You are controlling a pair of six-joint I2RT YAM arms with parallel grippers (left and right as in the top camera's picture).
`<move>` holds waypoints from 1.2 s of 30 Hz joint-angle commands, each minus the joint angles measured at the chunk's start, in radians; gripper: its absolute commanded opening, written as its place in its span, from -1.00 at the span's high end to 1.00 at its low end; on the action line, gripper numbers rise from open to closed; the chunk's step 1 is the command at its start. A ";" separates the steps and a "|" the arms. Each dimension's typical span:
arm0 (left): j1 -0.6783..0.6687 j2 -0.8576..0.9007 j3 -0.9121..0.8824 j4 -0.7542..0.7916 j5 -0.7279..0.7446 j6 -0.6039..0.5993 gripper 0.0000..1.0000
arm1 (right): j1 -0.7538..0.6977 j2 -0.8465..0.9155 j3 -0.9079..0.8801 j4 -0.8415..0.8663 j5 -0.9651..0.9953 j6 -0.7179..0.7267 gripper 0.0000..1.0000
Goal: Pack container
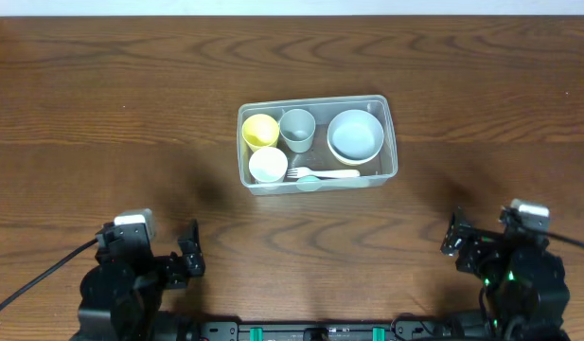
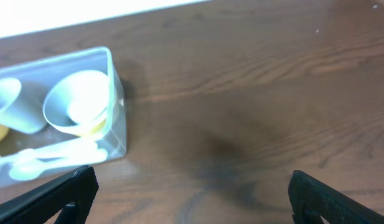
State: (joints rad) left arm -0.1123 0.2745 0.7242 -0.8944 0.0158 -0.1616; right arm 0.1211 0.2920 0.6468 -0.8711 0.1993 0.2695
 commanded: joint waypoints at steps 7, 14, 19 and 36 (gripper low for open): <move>0.004 -0.004 -0.008 -0.002 0.000 -0.017 -0.96 | 0.009 -0.039 -0.010 -0.016 0.021 0.022 -0.98; 0.004 -0.004 -0.008 -0.002 0.000 -0.017 -0.96 | 0.009 -0.039 -0.010 -0.075 0.021 0.022 -0.98; 0.004 -0.004 -0.008 -0.002 0.000 -0.017 -0.96 | 0.009 -0.039 -0.010 -0.150 0.021 0.022 -0.99; 0.004 -0.004 -0.008 -0.002 0.000 -0.017 -0.96 | -0.017 -0.286 -0.390 0.461 -0.245 -0.278 -0.99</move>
State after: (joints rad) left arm -0.1123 0.2729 0.7177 -0.8944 0.0162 -0.1616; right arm 0.1078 0.0181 0.2985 -0.4881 0.0128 0.0803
